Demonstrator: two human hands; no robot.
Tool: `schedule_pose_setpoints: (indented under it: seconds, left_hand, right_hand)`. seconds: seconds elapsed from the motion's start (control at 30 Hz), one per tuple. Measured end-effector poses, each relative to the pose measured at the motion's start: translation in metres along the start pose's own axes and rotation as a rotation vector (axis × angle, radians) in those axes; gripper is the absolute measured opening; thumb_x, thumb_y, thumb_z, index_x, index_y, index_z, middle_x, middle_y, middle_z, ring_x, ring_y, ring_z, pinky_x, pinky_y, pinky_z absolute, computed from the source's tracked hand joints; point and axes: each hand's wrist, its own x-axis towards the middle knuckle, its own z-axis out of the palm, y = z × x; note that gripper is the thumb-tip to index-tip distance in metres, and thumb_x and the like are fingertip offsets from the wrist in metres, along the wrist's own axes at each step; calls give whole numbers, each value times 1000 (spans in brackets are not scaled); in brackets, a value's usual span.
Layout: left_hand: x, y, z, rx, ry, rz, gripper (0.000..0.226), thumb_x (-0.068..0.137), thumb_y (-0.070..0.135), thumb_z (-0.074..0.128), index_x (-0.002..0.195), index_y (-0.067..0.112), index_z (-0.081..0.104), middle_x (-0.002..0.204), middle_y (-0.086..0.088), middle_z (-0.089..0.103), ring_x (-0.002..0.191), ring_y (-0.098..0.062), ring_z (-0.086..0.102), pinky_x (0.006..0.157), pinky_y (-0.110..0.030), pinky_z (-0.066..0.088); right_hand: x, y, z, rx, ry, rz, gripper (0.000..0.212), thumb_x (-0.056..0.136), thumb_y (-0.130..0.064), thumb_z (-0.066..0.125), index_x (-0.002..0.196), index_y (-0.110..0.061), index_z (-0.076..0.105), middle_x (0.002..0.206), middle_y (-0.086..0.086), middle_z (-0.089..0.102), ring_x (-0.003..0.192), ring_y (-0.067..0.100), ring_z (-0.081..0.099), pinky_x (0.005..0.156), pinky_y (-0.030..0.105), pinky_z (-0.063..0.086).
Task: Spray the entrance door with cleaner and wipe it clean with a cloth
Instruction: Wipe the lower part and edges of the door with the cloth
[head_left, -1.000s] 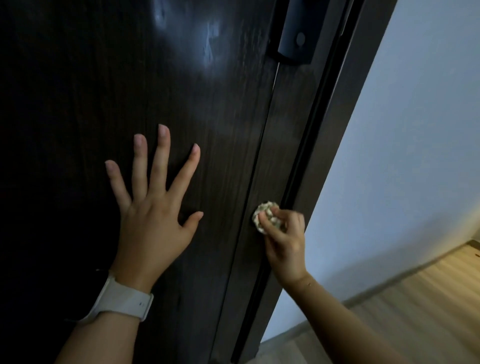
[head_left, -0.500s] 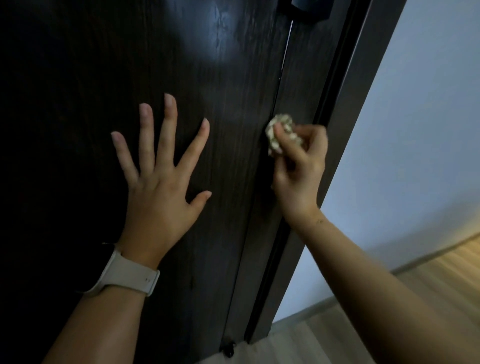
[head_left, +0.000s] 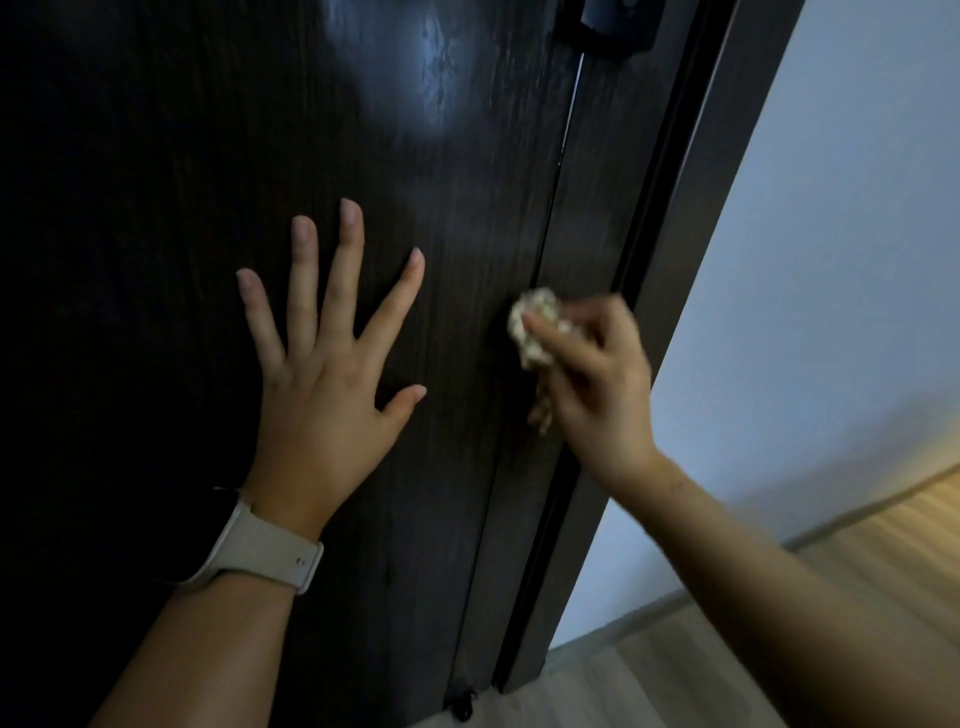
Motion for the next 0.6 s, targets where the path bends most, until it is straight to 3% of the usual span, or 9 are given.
schedule_pose_setpoints:
  seconds: [0.1, 0.2, 0.27, 0.37, 0.47, 0.53, 0.6]
  left_hand:
    - [-1, -1, 2, -9, 13, -3, 107, 71, 37, 79, 155, 31, 13, 161, -6, -17, 146, -29, -22, 112, -52, -21]
    - [-1, -1, 2, 0, 15, 3, 107, 70, 37, 78, 155, 31, 13, 161, -7, -17, 146, -29, -21, 111, -51, -22]
    - [-1, -2, 2, 8, 16, 7, 106, 71, 38, 76, 155, 31, 12, 160, -7, -18, 146, -30, -21, 111, -51, -22]
    - [-2, 0, 2, 43, 11, 11, 104, 73, 40, 73, 155, 29, 11, 161, -8, -16, 146, -32, -19, 112, -54, -20]
    - [-10, 6, 6, 59, 13, 6, 100, 76, 36, 71, 156, 24, 11, 162, -13, -11, 147, -33, -16, 114, -57, -14]
    - [-21, 14, 11, 48, -1, 41, 98, 77, 33, 71, 155, 22, 14, 162, -14, -9, 148, -31, -14, 116, -57, -10]
    - [-35, 22, 21, 39, -39, 137, 97, 76, 31, 74, 155, 21, 18, 162, -12, -5, 149, -29, -10, 117, -55, -8]
  right_hand:
    - [52, -11, 9, 47, 129, 29, 36, 86, 5, 62, 119, -6, 68, 107, 17, 51, 99, 29, 55, 86, 29, 47]
    - [28, -13, 31, 38, 144, 10, 40, 87, 3, 51, 123, -7, 65, 105, 12, 45, 94, 28, 50, 81, 29, 44]
    - [-22, -10, 45, 15, 77, -21, 38, 91, -3, 50, 127, -12, 59, 101, 6, 41, 87, 26, 47, 72, 29, 40]
    - [-97, -6, 56, -16, -135, -30, 47, 85, -3, 64, 128, -20, 54, 99, 4, 40, 86, 22, 44, 69, 27, 34]
    - [-139, -6, 54, -18, -368, -73, 35, 85, -8, 66, 119, -18, 63, 98, 4, 46, 87, 22, 47, 65, 28, 42]
    - [-149, -4, 43, 29, -408, -24, 22, 94, -17, 57, 113, -16, 70, 98, 5, 53, 86, 24, 53, 65, 29, 47]
    - [-148, -4, 26, 84, -334, 92, 31, 101, -24, 45, 112, -14, 72, 102, 6, 57, 85, 23, 60, 70, 26, 50]
